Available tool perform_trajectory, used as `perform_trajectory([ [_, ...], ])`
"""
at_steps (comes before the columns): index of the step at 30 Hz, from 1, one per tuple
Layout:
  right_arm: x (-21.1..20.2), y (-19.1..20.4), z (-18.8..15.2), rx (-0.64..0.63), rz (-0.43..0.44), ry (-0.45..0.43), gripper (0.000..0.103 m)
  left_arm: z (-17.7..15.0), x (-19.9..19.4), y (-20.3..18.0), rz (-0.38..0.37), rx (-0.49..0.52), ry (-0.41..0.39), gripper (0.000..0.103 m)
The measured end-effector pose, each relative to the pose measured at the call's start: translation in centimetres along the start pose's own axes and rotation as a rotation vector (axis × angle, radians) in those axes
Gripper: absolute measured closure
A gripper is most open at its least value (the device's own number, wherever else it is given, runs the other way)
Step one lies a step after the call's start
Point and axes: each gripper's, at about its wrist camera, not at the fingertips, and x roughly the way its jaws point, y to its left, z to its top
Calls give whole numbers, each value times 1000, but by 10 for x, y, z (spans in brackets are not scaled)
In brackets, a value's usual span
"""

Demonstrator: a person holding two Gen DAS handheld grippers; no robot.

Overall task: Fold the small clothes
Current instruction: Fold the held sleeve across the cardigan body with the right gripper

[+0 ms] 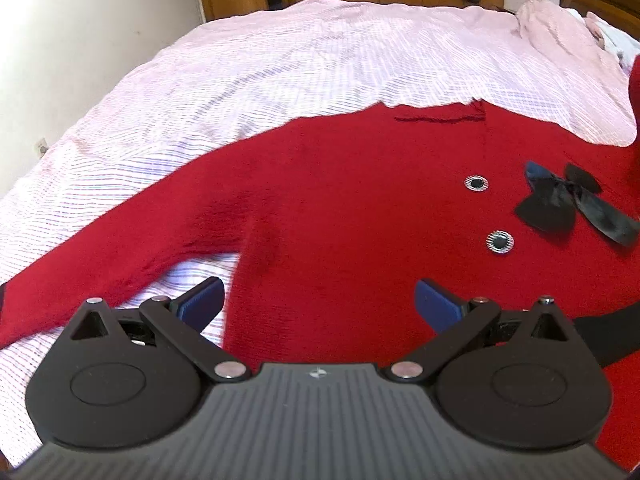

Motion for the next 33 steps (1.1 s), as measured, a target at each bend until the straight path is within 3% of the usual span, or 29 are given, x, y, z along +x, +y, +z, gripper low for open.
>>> perform_trajectory([
  [10, 24, 80, -18, -6, 116, 53, 90, -7, 5, 48, 35, -67, 2, 0],
  [19, 56, 160, -90, -93, 176, 129, 90, -15, 14, 87, 70, -117, 8, 0],
  [26, 84, 183, -153, -219, 170, 234, 89, -21, 14, 102, 79, -113, -4, 0],
  [33, 99, 187, -178, -242, 190, 368, 83, -23, 20, 107, 76, -130, 3, 0],
])
